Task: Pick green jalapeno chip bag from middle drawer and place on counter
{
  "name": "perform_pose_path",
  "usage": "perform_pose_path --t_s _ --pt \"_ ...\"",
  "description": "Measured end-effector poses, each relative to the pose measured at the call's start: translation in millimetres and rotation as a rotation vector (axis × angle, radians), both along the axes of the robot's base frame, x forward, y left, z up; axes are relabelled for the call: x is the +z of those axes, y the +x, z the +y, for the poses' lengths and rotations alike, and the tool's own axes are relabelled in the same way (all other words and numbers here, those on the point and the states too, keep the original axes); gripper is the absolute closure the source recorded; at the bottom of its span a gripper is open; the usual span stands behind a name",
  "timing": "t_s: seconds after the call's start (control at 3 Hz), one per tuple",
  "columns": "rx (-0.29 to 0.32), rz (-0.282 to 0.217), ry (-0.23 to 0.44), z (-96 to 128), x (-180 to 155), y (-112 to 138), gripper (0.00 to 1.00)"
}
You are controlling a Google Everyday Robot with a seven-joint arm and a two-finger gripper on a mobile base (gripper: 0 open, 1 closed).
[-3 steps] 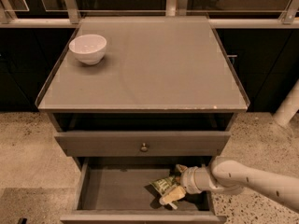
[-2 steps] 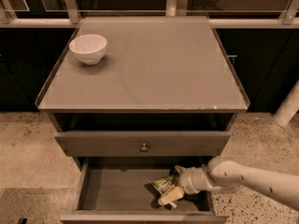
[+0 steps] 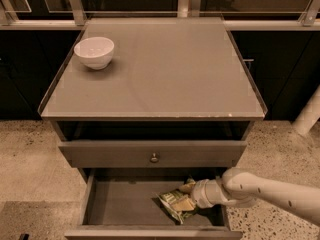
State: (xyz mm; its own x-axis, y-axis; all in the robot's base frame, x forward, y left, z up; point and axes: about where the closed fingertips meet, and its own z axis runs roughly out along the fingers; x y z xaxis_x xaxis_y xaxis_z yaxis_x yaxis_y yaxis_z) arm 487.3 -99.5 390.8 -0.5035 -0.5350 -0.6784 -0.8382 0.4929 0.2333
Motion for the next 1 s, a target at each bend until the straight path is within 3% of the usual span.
perform_pose_path --t_s 0.67,1.0 --pt "0.0 0.0 0.0 0 0 0 0.9" --pt "0.037 -0.006 0.072 1 14 -3 1.0"
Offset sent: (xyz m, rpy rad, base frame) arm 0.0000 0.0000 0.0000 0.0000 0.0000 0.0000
